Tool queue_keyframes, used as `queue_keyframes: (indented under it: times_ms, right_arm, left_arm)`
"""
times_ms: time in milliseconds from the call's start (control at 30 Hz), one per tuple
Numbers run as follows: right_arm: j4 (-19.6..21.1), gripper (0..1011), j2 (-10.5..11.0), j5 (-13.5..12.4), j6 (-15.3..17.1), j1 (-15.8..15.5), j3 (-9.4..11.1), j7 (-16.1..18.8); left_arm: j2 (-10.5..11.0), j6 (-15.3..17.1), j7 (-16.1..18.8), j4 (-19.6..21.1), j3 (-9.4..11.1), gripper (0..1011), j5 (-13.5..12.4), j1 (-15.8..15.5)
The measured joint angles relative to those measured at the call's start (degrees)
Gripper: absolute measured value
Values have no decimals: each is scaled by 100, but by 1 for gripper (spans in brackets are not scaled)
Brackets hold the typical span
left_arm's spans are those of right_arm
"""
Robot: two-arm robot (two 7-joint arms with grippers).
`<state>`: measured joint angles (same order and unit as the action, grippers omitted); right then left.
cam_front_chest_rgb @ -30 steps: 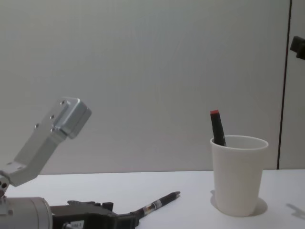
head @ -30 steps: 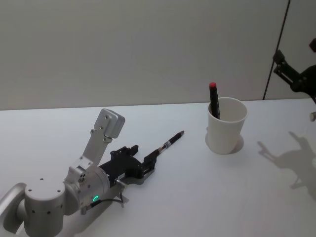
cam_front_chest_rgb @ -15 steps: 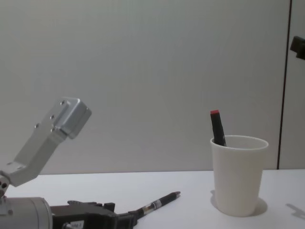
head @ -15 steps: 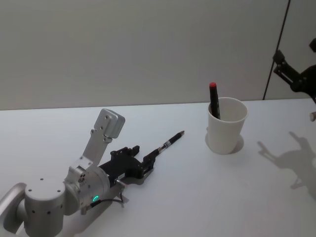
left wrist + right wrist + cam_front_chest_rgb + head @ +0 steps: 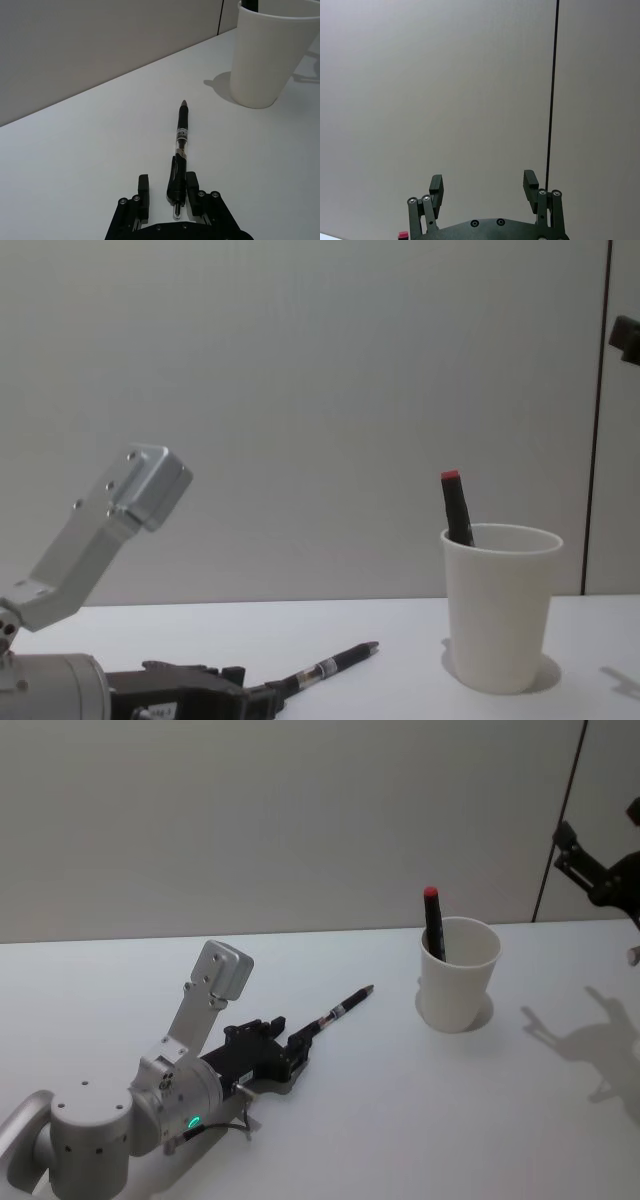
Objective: Place the pen into the pen holder.
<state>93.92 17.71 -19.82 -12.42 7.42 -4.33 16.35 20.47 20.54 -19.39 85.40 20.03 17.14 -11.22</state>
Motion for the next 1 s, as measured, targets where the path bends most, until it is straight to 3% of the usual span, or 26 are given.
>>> queue_keyframes:
  times_ms: [1000]
  right_arm:
    - [0,1002,0,0,0,0,0,0]
  left_arm:
    - [0,0,-1,-1,0,249,-2,0]
